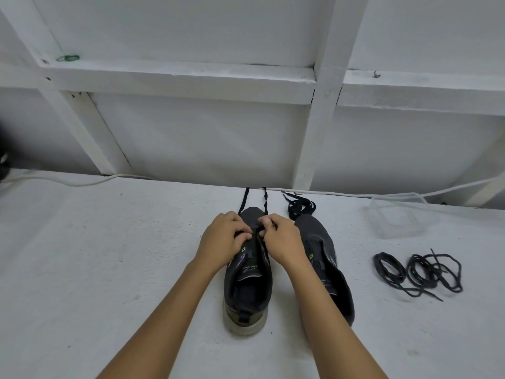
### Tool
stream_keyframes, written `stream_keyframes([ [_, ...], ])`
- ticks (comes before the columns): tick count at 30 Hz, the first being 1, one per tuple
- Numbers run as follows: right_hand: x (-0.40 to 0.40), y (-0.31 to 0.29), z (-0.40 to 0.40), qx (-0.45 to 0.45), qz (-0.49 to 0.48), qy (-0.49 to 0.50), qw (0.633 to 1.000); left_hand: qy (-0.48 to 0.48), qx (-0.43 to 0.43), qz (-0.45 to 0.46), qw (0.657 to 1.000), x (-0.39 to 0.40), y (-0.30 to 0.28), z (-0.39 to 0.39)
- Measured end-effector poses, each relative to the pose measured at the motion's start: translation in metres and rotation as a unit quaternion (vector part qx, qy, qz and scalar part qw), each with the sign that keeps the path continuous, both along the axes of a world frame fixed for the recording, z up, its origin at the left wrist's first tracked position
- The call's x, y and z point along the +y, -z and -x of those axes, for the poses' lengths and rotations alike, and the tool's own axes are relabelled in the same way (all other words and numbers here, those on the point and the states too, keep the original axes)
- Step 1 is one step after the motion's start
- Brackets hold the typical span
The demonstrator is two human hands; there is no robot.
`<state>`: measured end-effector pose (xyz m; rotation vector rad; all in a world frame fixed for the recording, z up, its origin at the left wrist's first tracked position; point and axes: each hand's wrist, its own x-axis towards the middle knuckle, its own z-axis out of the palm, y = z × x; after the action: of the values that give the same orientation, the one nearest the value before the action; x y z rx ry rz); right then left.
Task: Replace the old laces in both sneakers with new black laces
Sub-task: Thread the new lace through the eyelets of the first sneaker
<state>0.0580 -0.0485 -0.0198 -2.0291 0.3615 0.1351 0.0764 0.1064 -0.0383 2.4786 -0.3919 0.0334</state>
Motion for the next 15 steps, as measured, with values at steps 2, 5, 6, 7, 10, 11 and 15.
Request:
stream_keyframes([
  [2,-0.001,0.002,-0.001,0.001,0.011,-0.019,1.000,0.001,-0.009,0.010,1.000,-0.002,-0.001,0.000],
  [5,0.000,0.008,-0.002,0.010,0.050,-0.036,0.998,-0.042,0.090,0.148,0.984,0.004,-0.007,0.005],
  [6,0.001,0.009,-0.002,0.012,0.057,-0.037,0.998,-0.043,0.129,0.176,0.975,0.007,-0.009,0.006],
  [7,0.002,0.009,-0.002,0.013,0.066,-0.038,0.997,-0.038,0.158,0.184,0.969,0.011,-0.011,0.007],
  [10,0.006,0.011,-0.002,0.009,0.081,-0.037,0.996,-0.021,0.204,0.194,0.959,0.019,-0.016,0.009],
  [11,0.007,0.010,-0.002,0.008,0.083,-0.037,0.996,-0.021,0.211,0.204,0.956,0.020,-0.016,0.008],
  [15,0.007,0.012,0.001,0.005,0.082,-0.046,0.996,-0.007,0.236,0.209,0.949,0.022,-0.012,0.011],
])
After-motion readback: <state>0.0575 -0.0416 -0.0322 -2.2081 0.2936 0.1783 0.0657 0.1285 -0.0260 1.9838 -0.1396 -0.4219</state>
